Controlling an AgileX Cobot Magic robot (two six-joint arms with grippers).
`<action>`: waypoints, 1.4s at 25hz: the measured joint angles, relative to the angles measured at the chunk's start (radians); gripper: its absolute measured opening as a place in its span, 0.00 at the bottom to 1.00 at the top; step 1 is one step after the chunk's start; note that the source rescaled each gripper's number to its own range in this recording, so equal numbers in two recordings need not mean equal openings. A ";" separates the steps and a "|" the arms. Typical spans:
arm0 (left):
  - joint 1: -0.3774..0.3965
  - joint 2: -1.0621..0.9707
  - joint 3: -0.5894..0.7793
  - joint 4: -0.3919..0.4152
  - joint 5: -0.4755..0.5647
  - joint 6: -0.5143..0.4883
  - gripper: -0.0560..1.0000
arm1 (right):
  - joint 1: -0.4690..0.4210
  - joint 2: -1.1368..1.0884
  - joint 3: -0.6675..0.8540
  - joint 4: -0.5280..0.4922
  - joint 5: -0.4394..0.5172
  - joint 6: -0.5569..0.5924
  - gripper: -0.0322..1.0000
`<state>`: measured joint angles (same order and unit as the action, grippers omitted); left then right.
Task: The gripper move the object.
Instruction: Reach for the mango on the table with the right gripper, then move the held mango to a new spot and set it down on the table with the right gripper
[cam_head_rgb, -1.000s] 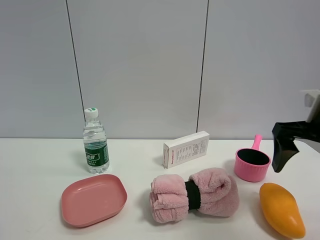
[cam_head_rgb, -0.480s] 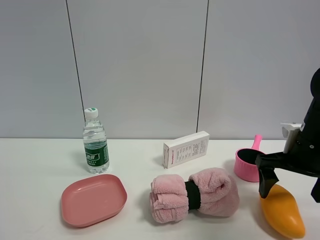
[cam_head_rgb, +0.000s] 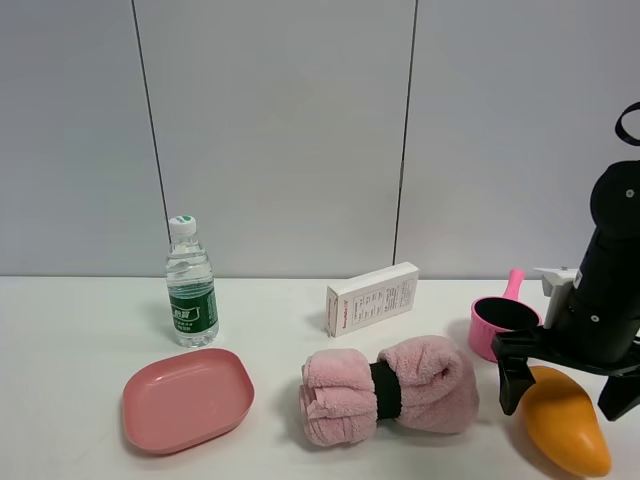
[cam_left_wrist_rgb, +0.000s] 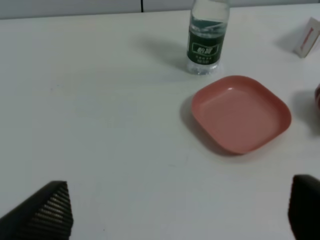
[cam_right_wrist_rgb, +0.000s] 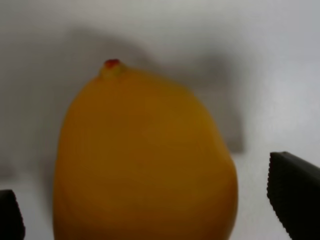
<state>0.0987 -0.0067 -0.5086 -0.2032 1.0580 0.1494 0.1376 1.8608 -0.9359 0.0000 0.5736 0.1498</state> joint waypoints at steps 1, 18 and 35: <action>0.000 0.000 0.000 0.000 0.000 0.000 1.00 | 0.000 0.008 0.000 0.000 -0.005 0.000 1.00; 0.000 0.000 0.000 0.000 0.000 0.000 1.00 | 0.000 -0.045 -0.042 -0.021 0.135 -0.065 0.04; 0.000 0.000 0.000 0.000 0.000 0.000 1.00 | 0.530 -0.290 -0.631 -0.068 0.361 -0.896 0.04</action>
<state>0.0987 -0.0067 -0.5086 -0.2032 1.0580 0.1494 0.6673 1.5705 -1.5674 -0.0680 0.9350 -0.7463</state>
